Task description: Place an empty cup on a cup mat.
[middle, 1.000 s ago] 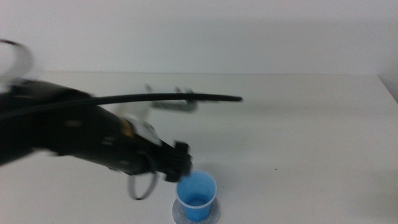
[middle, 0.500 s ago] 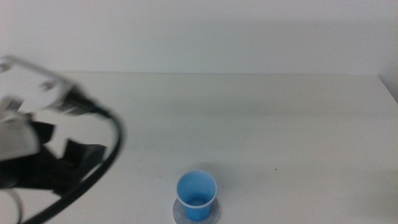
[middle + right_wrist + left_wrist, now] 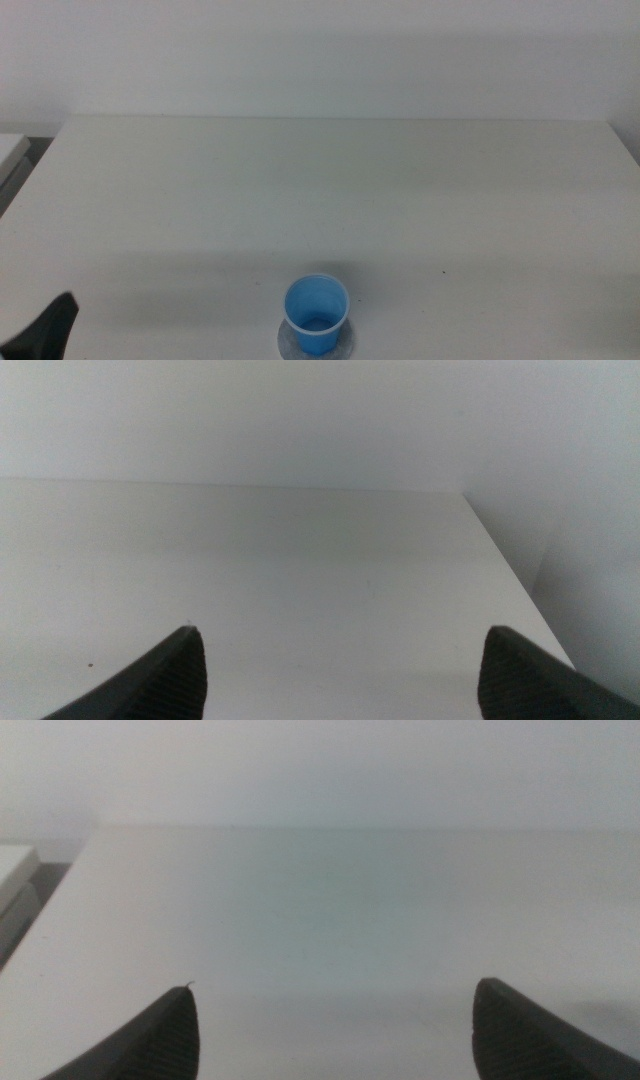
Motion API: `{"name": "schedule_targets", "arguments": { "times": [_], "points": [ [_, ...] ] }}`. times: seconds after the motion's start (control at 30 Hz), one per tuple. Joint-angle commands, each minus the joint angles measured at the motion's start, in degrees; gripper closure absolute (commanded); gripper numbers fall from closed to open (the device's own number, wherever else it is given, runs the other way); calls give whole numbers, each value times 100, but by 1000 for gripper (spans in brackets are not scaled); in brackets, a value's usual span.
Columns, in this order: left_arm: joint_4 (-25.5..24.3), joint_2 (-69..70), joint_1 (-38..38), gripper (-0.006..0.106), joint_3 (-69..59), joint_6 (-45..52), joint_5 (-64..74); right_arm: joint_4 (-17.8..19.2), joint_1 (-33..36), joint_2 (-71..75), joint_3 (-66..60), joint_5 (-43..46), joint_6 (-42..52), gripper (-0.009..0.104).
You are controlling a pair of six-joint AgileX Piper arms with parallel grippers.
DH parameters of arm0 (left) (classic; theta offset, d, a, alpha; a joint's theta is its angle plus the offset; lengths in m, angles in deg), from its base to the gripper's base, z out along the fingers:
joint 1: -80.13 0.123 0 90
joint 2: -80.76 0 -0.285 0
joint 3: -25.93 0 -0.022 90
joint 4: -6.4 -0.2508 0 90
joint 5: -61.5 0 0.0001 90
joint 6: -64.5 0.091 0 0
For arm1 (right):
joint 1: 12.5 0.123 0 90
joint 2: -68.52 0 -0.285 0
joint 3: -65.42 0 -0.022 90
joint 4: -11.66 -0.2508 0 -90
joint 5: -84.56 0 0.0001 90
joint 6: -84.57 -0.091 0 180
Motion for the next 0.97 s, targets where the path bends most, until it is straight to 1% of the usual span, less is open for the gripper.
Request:
{"name": "schedule_targets", "arguments": {
  "times": [0.0, 0.07, 0.17, 0.43, 0.63, 0.93],
  "points": [
    [154, 545, 64, 7, -342, 118, -225, 31, 12, 28, -19, 38, 23, 2],
    [-13, 936, 64, 7, -515, 118, -225, 31, 12, 28, -19, 38, 23, 2],
    [-510, 1011, 64, 7, -515, 118, -417, 31, 12, 28, -19, 38, 23, 2],
    [-611, 1011, 64, 7, -515, 106, -822, 31, 12, 28, -19, 38, 23, 2],
    [-986, 1011, 64, 7, -515, 106, -993, 31, 12, 28, -19, 38, 23, 2],
    [-987, 1011, 64, 7, -515, 116, -1049, 31, 12, 28, -19, 38, 23, 2]
  ]
}}
